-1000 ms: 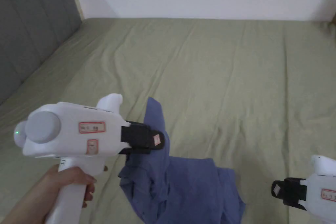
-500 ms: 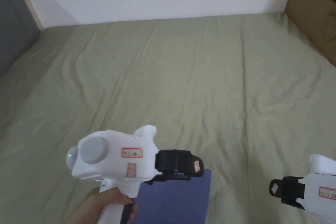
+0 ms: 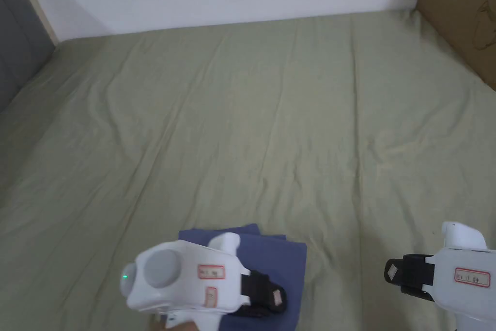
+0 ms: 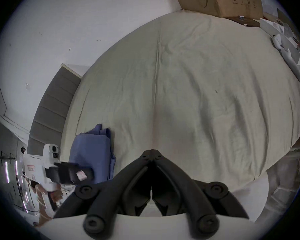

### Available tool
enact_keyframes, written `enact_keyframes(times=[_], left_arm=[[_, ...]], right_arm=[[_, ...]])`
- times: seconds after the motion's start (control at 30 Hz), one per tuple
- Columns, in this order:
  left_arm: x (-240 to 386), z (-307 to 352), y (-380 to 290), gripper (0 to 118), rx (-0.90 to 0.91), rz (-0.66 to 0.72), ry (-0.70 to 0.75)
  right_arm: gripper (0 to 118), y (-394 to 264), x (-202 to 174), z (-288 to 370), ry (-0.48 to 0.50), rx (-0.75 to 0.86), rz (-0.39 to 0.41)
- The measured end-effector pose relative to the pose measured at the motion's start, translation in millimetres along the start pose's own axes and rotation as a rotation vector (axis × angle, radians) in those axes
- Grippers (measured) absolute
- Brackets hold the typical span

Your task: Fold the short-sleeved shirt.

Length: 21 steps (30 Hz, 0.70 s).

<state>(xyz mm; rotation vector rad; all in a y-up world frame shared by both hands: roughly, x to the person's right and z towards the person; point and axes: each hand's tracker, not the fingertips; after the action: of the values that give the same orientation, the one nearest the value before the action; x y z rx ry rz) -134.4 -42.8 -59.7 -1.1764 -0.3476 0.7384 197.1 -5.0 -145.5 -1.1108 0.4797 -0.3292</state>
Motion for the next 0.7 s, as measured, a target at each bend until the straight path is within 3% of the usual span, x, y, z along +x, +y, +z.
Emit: enact_keyframes(times=[0.2,0.3,0.37,0.5,0.7], left_arm=[[23,-53,3,2,-0.084,-0.12,0.075],[28,-45,4,2,-0.067,-0.117,0.023],[27,-26,8,2,-0.018,-0.119,-0.045],[11,25,16,2,0.119,-0.128,-0.017],[-42,129,-11,2,0.319,0.021,-0.014]], right_arm=[[0,0,-4,5,-0.007,-0.001,0.016],[0,1,-8,9,-0.004,0.002,0.027],[0,2,-14,10,0.004,-0.002,0.046],[0,3,-36,6,0.036,-0.023,0.109],[0,0,-99,-24,0.158,-0.106,0.282]])
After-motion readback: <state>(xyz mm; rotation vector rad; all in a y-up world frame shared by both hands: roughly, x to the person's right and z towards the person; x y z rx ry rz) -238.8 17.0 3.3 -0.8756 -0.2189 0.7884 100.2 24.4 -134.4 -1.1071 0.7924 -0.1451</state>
